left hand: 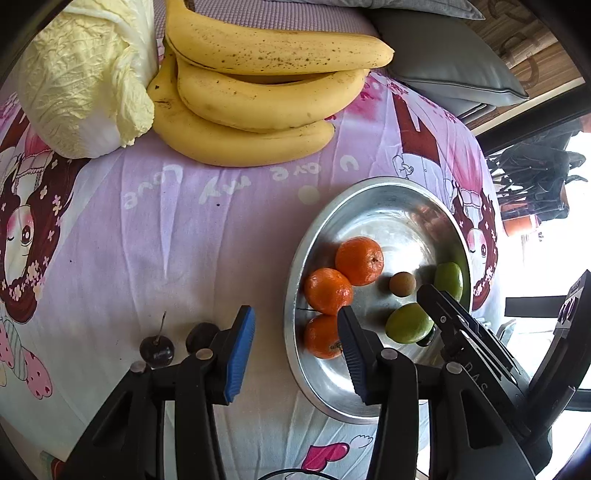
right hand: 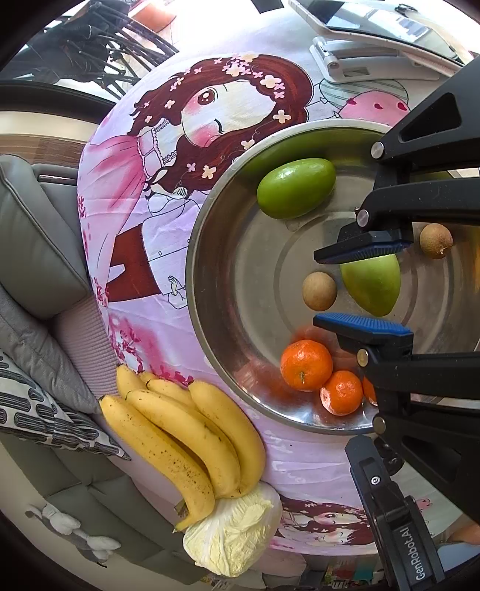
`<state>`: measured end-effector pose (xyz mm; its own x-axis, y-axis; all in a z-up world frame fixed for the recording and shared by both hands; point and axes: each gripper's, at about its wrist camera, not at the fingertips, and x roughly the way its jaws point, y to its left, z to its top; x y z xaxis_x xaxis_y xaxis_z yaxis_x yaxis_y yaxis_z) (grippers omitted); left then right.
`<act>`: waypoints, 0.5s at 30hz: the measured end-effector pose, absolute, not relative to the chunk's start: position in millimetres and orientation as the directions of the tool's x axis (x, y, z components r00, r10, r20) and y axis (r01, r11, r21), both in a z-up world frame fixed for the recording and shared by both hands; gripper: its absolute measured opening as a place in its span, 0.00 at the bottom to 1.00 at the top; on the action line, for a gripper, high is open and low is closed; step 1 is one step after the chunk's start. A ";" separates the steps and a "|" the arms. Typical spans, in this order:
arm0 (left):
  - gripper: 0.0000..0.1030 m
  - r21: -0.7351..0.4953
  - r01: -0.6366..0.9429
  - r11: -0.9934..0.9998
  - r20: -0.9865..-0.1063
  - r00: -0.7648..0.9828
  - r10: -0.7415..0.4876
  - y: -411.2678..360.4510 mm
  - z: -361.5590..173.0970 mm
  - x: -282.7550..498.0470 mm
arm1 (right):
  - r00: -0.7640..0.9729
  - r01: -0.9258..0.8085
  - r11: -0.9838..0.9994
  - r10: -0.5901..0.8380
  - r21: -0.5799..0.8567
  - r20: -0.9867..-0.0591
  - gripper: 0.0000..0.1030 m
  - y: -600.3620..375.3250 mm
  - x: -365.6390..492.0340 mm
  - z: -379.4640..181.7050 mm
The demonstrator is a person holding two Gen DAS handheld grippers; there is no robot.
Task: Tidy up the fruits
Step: 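Carry the tangerine and small brown fruit into the steel bowl and open both grippers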
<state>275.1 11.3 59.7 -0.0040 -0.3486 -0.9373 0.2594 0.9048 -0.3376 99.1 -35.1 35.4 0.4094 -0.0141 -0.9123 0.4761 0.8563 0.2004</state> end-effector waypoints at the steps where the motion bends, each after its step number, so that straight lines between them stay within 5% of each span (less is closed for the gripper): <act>1: 0.46 -0.331 0.254 0.909 -0.940 -0.002 -0.342 14.0 58.7 275.9 | 0.407 0.476 0.857 -0.015 0.198 -0.913 0.29 -34.8 99.1 35.2; 5: 0.47 -0.312 0.233 0.921 -0.947 0.004 -0.321 24.3 54.1 277.9 | 0.397 0.480 0.856 -0.018 0.191 -0.918 0.36 -34.1 99.7 34.1; 7: 0.47 -0.296 0.222 0.929 -0.952 0.009 -0.305 29.4 51.4 277.8 | 0.386 0.484 0.857 -0.024 0.180 -0.922 0.57 -33.7 100.3 32.3; 8: 0.48 -0.282 0.219 0.934 -0.956 0.013 -0.292 31.6 49.7 277.7 | 0.382 0.484 0.858 -0.030 0.172 -0.924 0.60 -33.3 100.6 31.6; 13: 0.50 -0.242 0.203 0.949 -0.968 0.010 -0.249 40.9 39.8 276.8 | 0.378 0.485 0.857 -0.026 0.175 -0.925 0.64 -32.9 101.1 29.3; 15: 0.65 -0.236 0.194 0.952 -0.970 0.011 -0.243 44.5 37.1 276.7 | 0.373 0.483 0.859 -0.026 0.170 -0.928 0.66 -32.2 101.6 28.0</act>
